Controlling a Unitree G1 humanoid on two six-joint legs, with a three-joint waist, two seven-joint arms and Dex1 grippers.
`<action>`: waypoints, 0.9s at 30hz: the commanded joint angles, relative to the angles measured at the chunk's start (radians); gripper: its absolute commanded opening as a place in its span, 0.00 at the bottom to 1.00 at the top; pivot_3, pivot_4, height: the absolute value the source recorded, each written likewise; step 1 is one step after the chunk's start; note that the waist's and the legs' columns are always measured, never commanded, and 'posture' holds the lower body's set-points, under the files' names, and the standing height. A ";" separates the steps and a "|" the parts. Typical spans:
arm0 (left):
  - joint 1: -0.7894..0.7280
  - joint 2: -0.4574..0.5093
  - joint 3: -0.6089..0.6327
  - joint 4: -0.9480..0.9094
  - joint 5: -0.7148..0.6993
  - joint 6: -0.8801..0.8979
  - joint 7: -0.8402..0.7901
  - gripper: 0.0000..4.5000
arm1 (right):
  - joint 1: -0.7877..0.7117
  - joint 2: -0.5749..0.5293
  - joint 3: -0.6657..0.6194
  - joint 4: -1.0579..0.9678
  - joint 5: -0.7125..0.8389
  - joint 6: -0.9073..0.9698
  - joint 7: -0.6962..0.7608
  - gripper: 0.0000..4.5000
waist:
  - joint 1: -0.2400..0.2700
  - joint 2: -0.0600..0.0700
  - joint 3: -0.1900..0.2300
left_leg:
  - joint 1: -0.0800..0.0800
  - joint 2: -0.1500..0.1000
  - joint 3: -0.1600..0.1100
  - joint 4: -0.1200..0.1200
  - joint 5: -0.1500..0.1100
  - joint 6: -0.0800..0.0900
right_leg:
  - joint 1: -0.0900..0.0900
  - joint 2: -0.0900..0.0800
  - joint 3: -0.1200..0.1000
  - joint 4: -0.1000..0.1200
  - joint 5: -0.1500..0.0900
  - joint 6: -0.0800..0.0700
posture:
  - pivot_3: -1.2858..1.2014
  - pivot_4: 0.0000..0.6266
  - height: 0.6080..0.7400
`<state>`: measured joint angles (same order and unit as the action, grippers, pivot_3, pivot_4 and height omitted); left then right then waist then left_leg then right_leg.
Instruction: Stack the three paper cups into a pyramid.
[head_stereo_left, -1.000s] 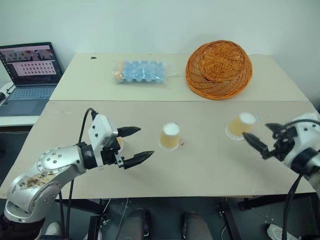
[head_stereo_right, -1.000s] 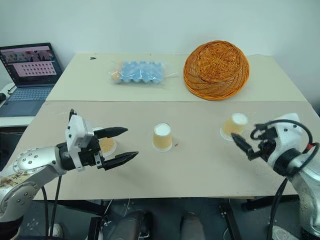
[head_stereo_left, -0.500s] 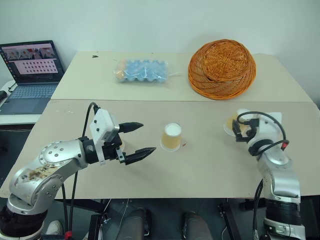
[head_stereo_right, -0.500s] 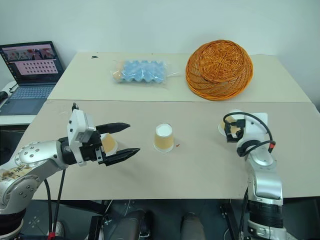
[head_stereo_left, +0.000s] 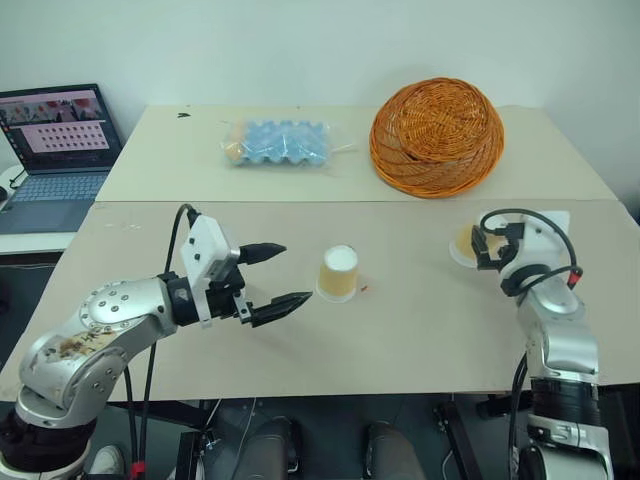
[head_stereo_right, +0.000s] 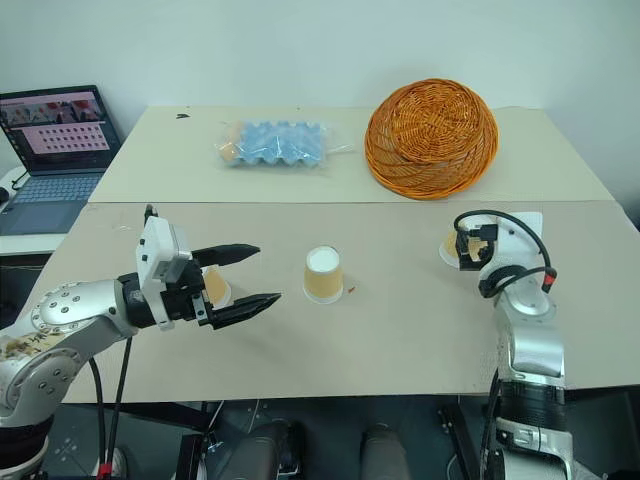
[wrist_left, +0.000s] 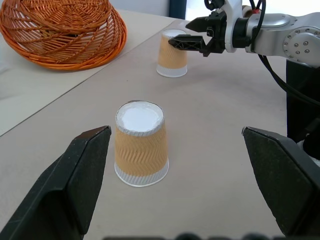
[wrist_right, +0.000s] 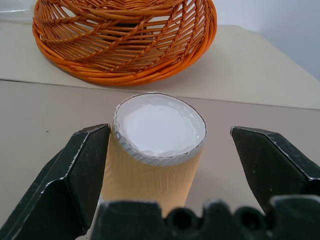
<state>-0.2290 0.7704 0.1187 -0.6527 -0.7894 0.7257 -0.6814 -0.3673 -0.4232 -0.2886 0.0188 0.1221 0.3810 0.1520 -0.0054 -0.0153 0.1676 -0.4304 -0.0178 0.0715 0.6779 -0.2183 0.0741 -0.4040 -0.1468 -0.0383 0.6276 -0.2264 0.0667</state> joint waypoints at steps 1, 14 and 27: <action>-0.002 -0.002 0.012 -0.029 -0.005 -0.010 0.004 1.00 | -0.047 -0.005 -0.016 0.018 0.013 -0.051 0.001 0.99 | -0.001 0.000 0.000 | 0.000 0.000 0.000 0.000 0.000 0.000 | 0.000 0.000 0.000 0.000 0.000 0.000 | 0.52 0.24 0.90; 0.005 0.001 0.021 -0.042 -0.015 -0.001 0.019 1.00 | -0.108 0.025 -0.037 0.126 0.070 -0.073 -0.008 0.99 | -0.006 0.000 0.000 | 0.000 0.000 0.000 0.000 0.000 0.000 | 0.000 0.000 0.000 0.000 0.000 0.000 | 0.52 0.24 0.90; 0.016 -0.001 0.018 -0.049 -0.019 0.000 0.028 1.00 | -0.110 0.030 -0.028 0.114 0.082 -0.073 -0.025 0.94 | -0.006 0.000 0.000 | 0.000 0.000 0.000 0.000 0.000 0.000 | 0.000 0.000 0.000 0.000 0.000 0.000 | 0.52 0.24 0.90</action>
<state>-0.2136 0.7686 0.1197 -0.6612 -0.7914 0.7268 -0.6572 -0.4535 -0.3885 -0.2941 0.1675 0.1956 0.3326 0.1343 -0.0119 -0.0153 0.1675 -0.4304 -0.0178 0.0715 0.6778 -0.2179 0.0736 -0.4040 -0.1468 -0.0383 0.6279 -0.2264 0.0667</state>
